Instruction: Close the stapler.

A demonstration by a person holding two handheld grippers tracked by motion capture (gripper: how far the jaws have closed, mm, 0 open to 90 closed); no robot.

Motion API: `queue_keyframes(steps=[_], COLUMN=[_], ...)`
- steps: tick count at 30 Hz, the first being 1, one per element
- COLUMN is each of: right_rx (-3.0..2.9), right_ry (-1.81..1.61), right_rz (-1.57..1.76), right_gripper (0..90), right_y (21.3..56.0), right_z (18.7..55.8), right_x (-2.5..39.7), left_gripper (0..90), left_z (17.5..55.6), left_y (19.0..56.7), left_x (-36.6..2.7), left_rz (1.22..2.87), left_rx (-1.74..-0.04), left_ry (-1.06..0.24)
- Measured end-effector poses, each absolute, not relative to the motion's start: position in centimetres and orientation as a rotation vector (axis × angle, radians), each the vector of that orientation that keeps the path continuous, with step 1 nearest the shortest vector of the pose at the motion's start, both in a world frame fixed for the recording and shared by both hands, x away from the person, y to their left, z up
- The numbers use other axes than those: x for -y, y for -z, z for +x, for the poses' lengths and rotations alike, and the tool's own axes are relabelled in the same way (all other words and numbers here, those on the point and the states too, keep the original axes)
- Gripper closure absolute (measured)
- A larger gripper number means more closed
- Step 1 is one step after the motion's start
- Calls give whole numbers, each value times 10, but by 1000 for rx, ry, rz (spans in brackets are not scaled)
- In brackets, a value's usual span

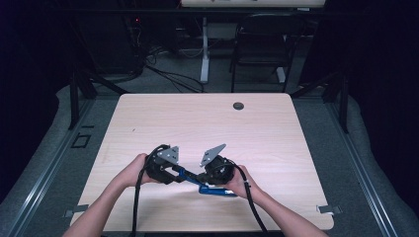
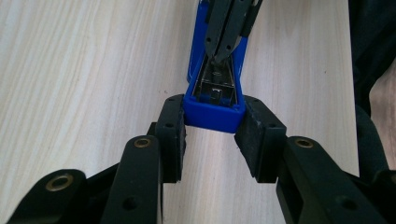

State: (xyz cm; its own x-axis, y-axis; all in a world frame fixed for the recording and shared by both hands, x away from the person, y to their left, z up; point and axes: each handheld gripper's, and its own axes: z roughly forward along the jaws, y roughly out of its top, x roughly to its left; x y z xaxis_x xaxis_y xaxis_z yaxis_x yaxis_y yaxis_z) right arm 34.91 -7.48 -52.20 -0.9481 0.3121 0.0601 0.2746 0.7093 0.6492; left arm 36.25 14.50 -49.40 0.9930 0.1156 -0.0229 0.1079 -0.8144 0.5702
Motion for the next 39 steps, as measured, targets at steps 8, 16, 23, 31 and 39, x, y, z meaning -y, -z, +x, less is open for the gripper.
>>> queue_keyframes(steps=[8, 16, 23, 31, 39], right_rx=[-2855, -2855, -2851, -2848, -2850], right_ry=[-1088, -1085, -1099, -1097, -1087], right_rz=[497, 505, 522, 527, 528], right_gripper=[886, 887, 888, 890, 889], right_y=[520, 513, 510, 509, 508], right_z=[348, 347, 346, 347, 346], right_x=[77, 85, 93, 96, 102], left_gripper=[633, 638, 641, 628, 643], left_z=[361, 362, 363, 360, 362], left_y=[490, 480, 475, 489, 492], left_x=[-140, -126, -115, -103, -100], left_rz=[2500, 2482, 2480, 2537, 2487], left_rx=[-137, -98, -60, -47, -44], left_ry=[-22, -22, -20, -46, -24])
